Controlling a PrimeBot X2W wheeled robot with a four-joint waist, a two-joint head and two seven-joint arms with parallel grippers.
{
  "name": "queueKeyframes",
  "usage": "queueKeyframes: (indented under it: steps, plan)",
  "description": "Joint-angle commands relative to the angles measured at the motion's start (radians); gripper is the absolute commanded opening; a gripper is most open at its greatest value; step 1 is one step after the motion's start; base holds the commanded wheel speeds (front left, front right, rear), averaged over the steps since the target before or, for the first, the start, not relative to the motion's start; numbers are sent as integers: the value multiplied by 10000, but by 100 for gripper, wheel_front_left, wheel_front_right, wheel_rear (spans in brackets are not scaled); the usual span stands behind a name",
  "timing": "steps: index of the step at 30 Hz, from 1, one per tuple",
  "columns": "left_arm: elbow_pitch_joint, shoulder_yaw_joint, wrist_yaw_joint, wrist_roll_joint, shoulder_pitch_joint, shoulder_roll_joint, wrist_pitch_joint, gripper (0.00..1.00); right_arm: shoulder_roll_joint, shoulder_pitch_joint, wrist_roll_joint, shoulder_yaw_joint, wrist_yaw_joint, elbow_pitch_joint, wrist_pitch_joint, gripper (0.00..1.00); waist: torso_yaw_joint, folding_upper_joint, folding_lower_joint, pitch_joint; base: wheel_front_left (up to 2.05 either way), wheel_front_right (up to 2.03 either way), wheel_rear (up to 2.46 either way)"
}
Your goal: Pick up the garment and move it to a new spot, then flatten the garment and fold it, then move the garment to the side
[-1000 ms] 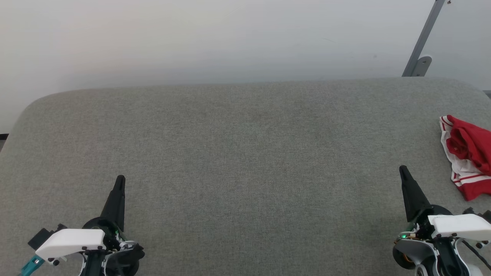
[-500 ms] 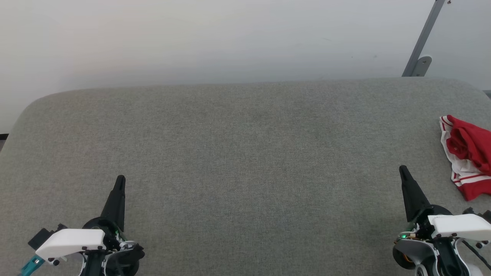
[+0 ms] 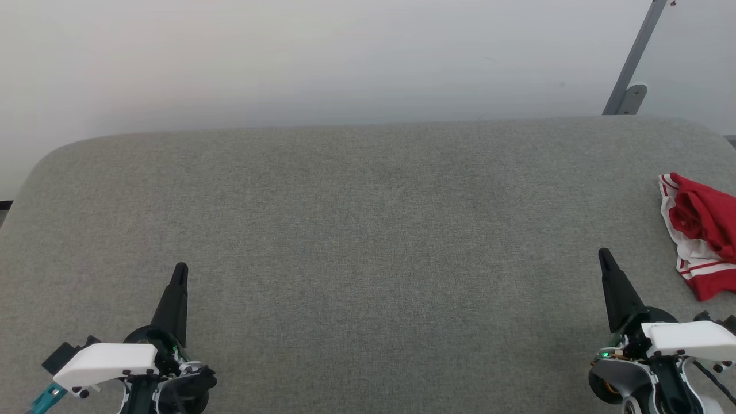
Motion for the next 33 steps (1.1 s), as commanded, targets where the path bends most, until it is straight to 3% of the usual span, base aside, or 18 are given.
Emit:
queueKeyframes:
  steps: [1, 33]
  plan:
    - [-4, 25, -53, 10, -119, -11, 16, 0, 16, -54, 40, 9, 0, 7, 28, 0, 0, 0, 0, 0, 0, 0, 0]
    - [-5, 34, -53, 22, -120, -15, 28, 0, 15, -53, 41, 10, 0, 8, 27, 0, 0, 0, 0, 0, 0, 0, 0]
